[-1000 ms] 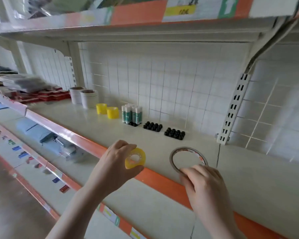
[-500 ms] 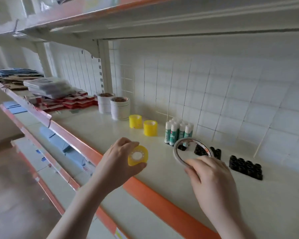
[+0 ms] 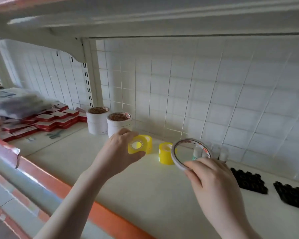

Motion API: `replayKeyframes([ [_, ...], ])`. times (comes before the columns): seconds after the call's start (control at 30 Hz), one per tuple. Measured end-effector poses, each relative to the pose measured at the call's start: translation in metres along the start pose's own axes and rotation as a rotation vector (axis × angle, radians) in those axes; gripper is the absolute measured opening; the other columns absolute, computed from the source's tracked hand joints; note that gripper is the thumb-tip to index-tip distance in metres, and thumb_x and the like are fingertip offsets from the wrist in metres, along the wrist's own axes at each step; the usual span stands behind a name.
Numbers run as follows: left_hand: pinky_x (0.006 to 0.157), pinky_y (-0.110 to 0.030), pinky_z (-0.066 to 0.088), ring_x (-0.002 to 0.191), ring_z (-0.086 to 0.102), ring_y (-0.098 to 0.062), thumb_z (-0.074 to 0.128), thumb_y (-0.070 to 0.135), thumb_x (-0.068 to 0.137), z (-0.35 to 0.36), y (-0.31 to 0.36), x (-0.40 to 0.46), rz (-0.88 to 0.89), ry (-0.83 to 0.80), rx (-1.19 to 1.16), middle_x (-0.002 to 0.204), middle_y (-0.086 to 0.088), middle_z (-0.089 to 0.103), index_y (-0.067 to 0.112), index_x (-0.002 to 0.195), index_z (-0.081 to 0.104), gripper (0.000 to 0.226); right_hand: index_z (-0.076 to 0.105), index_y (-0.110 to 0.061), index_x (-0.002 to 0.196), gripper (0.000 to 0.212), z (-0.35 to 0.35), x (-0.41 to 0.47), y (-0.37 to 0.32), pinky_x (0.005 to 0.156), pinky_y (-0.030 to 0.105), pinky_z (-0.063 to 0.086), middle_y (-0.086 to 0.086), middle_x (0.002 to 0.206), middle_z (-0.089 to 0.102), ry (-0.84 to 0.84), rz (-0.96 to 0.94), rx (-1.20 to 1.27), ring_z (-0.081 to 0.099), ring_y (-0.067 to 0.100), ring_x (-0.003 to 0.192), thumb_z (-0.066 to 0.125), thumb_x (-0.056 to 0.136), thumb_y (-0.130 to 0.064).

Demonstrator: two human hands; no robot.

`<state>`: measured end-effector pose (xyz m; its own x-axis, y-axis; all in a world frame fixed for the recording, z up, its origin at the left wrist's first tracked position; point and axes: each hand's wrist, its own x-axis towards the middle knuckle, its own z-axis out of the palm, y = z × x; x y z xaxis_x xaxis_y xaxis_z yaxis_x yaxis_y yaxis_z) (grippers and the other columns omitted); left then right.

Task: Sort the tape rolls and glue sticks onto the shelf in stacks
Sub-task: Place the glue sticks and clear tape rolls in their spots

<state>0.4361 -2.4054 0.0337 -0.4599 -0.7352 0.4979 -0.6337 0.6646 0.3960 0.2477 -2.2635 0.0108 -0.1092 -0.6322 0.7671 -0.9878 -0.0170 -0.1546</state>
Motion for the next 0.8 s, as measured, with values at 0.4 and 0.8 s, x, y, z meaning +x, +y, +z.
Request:
replayKeyframes([
  [0.4, 0.084, -0.019, 0.033, 0.115, 0.049, -0.016, 0.069, 0.04, 0.078, 0.033, -0.063, 0.074, 0.135, -0.194, -0.097, 0.126, 0.0, 0.049, 0.018, 0.132, 0.05, 0.061, 0.066, -0.017, 0.072, 0.027, 0.049, 0.027, -0.035, 0.063, 0.03, 0.033, -0.003, 0.066, 0.057, 0.039, 0.186, -0.21, 0.056, 0.026, 0.061, 0.045, 0.082, -0.03],
  [0.8, 0.085, -0.022, 0.034, 0.115, 0.048, -0.016, 0.067, 0.046, 0.078, 0.06, -0.066, 0.088, 0.103, -0.248, -0.113, 0.126, 0.002, 0.05, 0.023, 0.132, 0.049, 0.061, 0.067, -0.013, 0.071, 0.028, 0.062, 0.034, -0.029, 0.063, 0.028, 0.032, -0.001, 0.066, 0.058, 0.048, 0.175, -0.246, 0.058, 0.028, 0.06, 0.045, 0.081, -0.028],
])
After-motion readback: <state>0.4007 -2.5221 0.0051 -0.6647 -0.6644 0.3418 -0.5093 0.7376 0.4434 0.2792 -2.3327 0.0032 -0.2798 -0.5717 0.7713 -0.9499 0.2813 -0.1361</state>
